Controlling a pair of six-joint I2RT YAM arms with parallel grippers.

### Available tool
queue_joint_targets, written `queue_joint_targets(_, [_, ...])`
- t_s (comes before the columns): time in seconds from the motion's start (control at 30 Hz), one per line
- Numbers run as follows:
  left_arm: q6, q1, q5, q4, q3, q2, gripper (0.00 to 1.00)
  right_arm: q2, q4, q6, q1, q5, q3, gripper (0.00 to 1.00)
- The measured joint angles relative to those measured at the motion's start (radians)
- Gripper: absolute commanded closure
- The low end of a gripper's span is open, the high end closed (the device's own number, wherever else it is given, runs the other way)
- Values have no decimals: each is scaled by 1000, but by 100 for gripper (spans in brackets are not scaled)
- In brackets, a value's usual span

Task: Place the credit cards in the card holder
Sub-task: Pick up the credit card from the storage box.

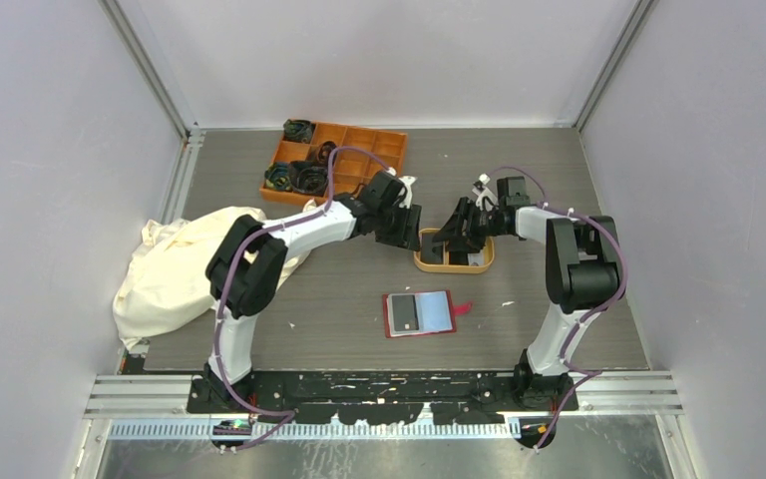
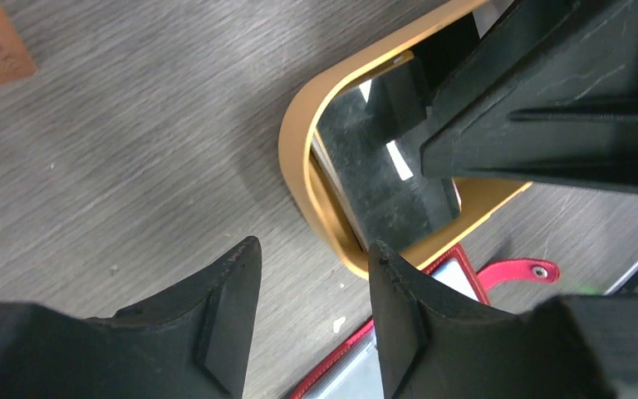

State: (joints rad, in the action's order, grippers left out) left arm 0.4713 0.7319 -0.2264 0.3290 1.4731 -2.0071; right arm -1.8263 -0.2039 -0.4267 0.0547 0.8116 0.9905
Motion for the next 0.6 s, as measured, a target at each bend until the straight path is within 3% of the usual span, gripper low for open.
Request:
queue_joint_targets(0.33, [-16,14,14,45,103,-89,73,-17,52,-56,0,63,-2,45])
queue_joint_targets(0.6, [-34,13,19,72,114,-99,76,-18,163,-147,-1,127,-29,46])
